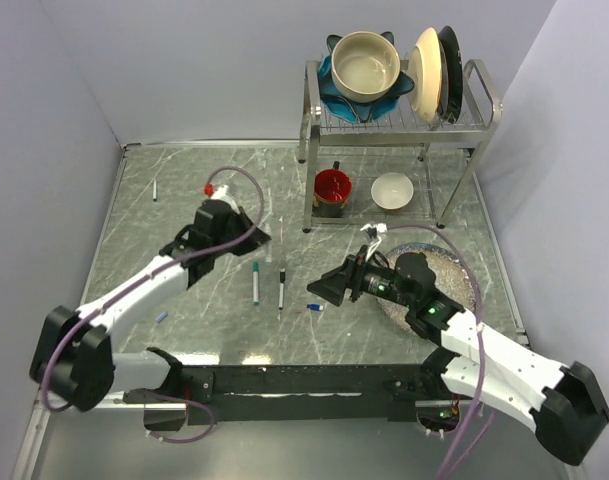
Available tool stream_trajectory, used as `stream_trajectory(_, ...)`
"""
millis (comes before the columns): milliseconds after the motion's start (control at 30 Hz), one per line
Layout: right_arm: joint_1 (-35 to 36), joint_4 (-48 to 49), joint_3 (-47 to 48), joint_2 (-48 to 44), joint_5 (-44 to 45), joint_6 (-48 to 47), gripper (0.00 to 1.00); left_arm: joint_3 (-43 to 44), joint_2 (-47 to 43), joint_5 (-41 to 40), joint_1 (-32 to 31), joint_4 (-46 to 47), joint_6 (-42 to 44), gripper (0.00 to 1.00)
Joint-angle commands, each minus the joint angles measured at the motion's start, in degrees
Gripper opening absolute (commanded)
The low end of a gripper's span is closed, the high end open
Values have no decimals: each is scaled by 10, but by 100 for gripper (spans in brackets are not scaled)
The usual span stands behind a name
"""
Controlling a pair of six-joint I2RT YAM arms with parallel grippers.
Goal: Insert the pens into the pen caps
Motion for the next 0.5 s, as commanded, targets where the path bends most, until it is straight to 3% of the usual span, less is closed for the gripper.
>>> stream_trajectory(0,8,118,34,64,-32,25,91,-22,-58,48,-65,98,-56,1)
stream_trajectory(100,13,141,48,95,-27,35,83,-40,-84,70,-80,132,-87,1)
stream_trajectory(267,27,165,62,116,-7,46,68,-60,-118,42,-110,155,-107,1)
stream_trajectory(467,39,177,75,139,18,60,61,-99,-125,47,-121,212,-147,1)
